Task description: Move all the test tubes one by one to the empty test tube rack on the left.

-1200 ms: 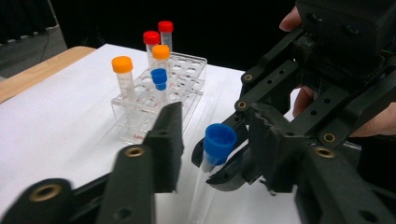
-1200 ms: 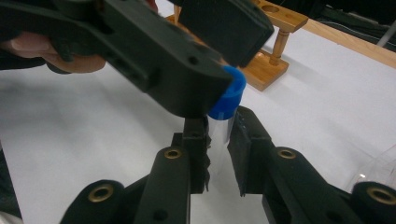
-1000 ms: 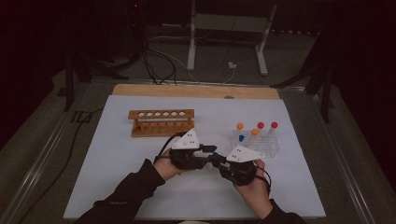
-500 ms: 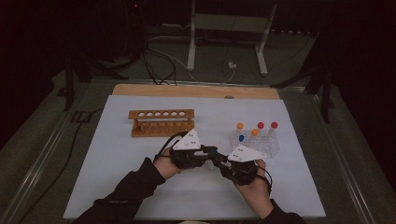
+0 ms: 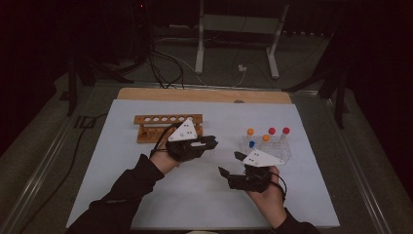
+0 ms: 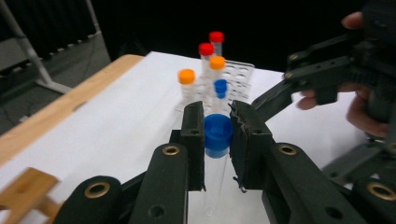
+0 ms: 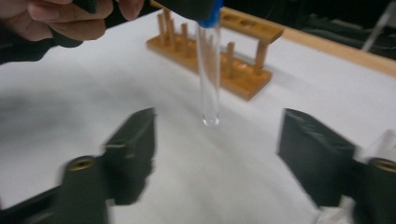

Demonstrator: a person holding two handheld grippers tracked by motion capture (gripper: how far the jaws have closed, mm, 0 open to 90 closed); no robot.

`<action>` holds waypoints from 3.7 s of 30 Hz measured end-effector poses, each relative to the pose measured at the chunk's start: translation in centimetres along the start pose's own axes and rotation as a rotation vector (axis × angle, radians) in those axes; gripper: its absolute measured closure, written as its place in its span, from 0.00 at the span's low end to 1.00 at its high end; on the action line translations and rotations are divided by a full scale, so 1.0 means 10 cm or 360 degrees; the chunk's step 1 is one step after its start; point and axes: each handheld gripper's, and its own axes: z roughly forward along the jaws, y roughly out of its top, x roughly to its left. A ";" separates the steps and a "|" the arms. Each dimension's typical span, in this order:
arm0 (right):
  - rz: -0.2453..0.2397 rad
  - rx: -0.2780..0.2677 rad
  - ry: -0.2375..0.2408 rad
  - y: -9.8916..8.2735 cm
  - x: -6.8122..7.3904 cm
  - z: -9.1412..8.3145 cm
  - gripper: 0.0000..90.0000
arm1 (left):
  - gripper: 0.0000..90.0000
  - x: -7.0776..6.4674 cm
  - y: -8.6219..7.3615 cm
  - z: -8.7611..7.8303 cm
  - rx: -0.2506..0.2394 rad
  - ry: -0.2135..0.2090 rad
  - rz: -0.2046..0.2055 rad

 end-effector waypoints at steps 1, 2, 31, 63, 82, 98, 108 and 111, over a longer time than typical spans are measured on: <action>0.0000 0.0000 0.0000 0.00 0.00 0.00 0.23 | 0.86 0.03 0.01 -0.01 -0.0007 0.0017 -0.0004; 0.0011 -0.0014 -0.0003 0.00 0.00 -0.01 0.19 | 0.86 0.07 0.03 -0.03 -0.0010 0.0028 -0.0011; -0.0003 -0.0056 0.0088 0.00 -0.05 -0.08 0.00 | 0.86 0.93 0.12 -0.18 -0.0064 0.0425 -0.0129; 0.0003 -0.0040 0.0105 -0.02 -0.08 -0.09 0.00 | 0.86 1.22 -0.43 0.24 0.0069 0.0502 -0.0318; 0.0002 -0.0057 0.0119 0.00 -0.10 -0.13 0.00 | 0.70 1.24 -0.48 0.26 0.0076 0.0428 -0.0365; 0.0068 -0.0099 -0.0191 0.03 -0.50 -0.40 0.00 | 0.13 0.85 -0.32 -0.12 -0.0012 0.0327 -0.0341; 0.0198 -0.0026 -0.0273 -0.08 -0.62 -0.26 0.18 | 0.05 0.45 -0.55 -0.24 -0.0018 0.0152 -0.0341; 0.0188 0.0021 -0.0308 -0.11 -0.63 -0.22 0.28 | 0.05 0.36 -0.62 -0.24 -0.0033 0.0117 -0.0343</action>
